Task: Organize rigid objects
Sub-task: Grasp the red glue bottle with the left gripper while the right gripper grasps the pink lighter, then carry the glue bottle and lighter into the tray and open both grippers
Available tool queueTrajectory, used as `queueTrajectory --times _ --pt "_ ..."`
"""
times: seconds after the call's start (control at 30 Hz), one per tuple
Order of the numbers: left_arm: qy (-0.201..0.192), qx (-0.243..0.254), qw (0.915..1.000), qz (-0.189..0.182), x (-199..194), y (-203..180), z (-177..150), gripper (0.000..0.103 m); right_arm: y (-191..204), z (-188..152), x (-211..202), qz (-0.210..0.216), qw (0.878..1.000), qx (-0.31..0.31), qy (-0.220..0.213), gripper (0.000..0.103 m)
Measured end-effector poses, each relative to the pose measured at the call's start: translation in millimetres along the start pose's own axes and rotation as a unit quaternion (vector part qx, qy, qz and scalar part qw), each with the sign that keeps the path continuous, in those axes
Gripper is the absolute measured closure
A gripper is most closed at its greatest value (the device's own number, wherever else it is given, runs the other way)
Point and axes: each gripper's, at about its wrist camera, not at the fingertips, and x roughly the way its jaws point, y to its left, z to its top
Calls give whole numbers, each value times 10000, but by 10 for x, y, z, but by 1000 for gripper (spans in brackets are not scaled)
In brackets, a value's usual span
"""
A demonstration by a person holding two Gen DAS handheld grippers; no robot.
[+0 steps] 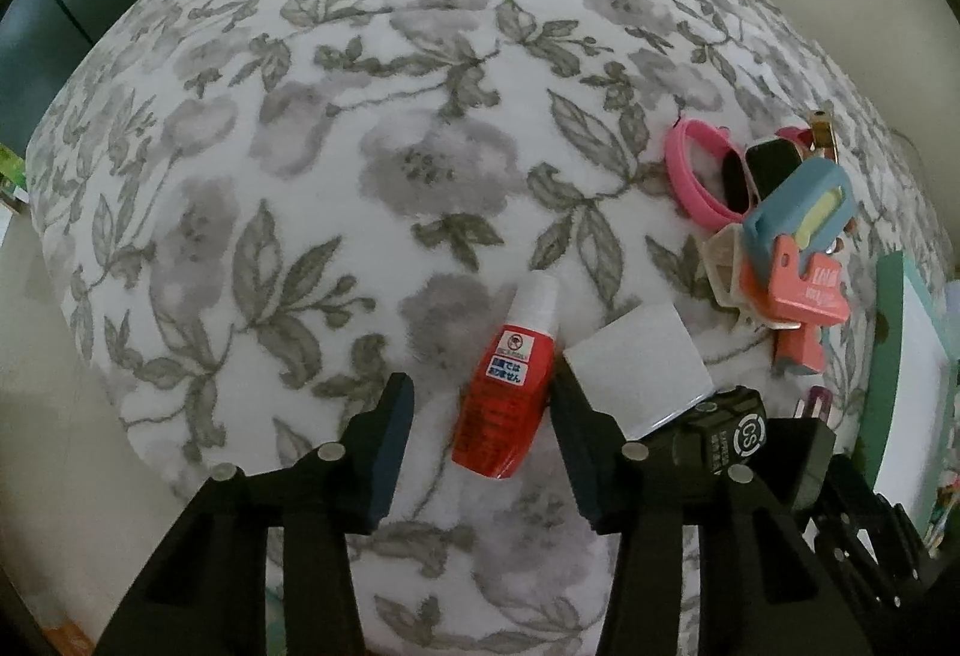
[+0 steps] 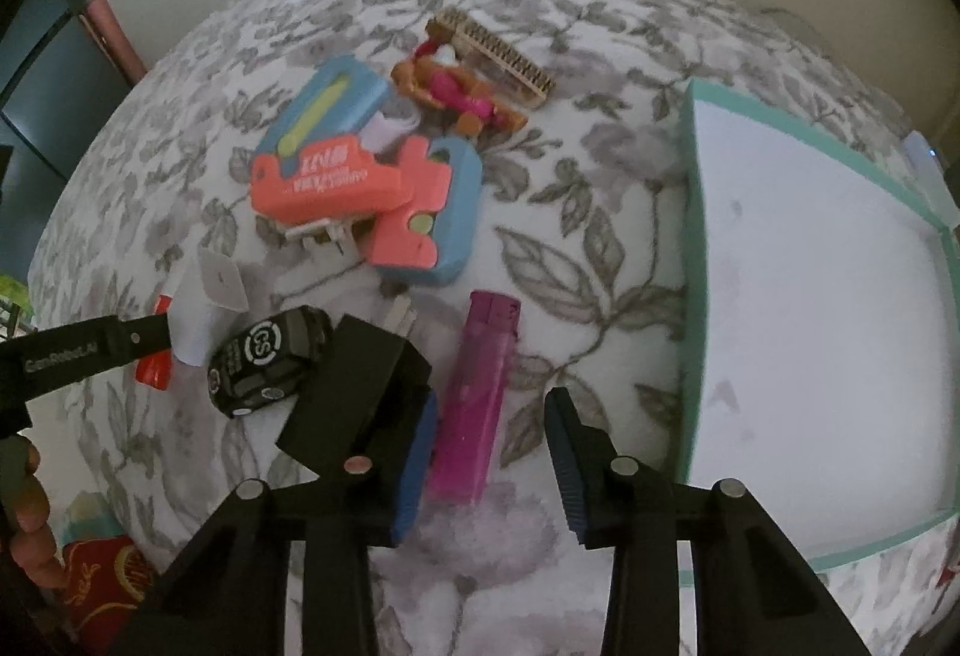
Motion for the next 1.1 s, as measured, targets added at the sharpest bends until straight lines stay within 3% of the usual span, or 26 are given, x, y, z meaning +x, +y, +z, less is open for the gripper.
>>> queueTrajectory --times 0.13,0.2,0.33,0.7,1.1 --pt "-47 85 9999 79 -9 -76 -26 58 -1 0 50 -48 10000 -5 9 69" --pt "-9 136 9998 126 -3 -78 -22 65 -3 -3 56 -63 10000 -9 -2 70" --pt "62 202 9997 143 33 -120 -33 69 -48 9 60 -91 9999 83 -10 81" --pt "34 83 10000 20 -29 68 -25 70 -170 -48 -36 151 9992 372 4 82" --pt "-447 -106 9988 -145 -343 177 26 75 -360 22 -319 513 9954 746 -327 82"
